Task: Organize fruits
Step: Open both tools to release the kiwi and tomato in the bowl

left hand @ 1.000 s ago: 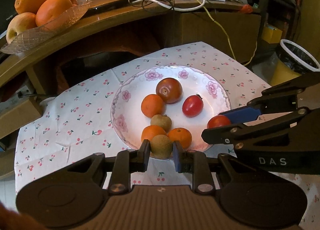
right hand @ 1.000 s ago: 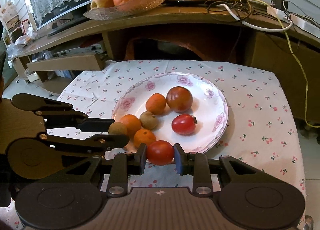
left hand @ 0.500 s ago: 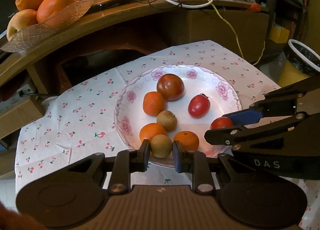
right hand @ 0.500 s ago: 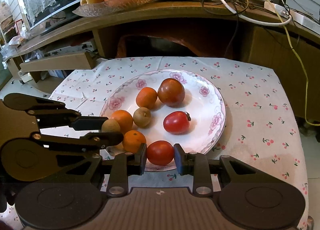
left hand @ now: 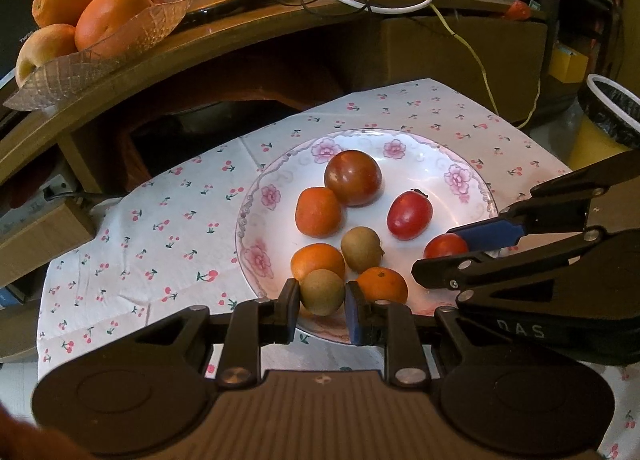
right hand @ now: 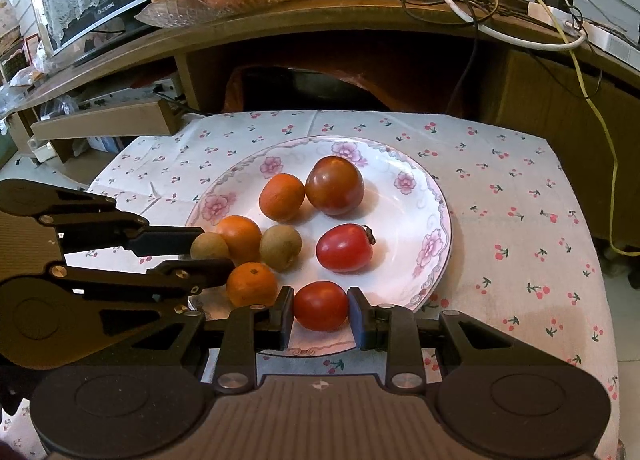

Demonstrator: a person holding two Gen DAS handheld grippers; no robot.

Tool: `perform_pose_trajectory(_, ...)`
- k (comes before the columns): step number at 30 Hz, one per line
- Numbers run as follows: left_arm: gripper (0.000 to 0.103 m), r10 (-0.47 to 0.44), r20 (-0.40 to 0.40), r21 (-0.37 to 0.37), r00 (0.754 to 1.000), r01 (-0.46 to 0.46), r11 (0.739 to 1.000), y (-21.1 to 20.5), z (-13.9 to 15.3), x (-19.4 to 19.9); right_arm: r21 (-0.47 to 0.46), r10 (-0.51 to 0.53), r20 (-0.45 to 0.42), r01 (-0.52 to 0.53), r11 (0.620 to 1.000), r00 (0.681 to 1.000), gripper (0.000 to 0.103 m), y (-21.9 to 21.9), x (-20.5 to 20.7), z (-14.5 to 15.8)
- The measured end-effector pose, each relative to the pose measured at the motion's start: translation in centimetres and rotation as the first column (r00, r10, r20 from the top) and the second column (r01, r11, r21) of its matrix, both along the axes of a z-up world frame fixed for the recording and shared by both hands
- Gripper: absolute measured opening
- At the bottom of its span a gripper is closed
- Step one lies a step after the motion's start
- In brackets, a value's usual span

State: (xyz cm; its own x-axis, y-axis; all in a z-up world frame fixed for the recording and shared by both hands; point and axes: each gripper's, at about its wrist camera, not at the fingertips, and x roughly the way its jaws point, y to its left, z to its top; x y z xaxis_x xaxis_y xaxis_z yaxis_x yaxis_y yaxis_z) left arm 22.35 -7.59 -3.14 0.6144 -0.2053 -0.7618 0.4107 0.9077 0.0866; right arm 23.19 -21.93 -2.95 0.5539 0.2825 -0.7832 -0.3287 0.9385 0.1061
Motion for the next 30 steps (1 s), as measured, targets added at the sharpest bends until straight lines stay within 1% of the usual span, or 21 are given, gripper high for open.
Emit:
perform_pose_trajectory(16,0.030,0.005,0.001,0.006,1.000,-0.005,1.000,-0.10,-0.08,0.14,-0.015,-0.003,0.013,0.004,1.000,1.000,0.031,0.04,0.03,-0.07)
perform_pose_trajectory(30,0.030,0.008,0.016,0.010,1.000,-0.008,1.000,-0.05,0.11,0.12,-0.011,-0.013,0.029,0.013,1.000,0.999,0.033,-0.13,0.06,0.27)
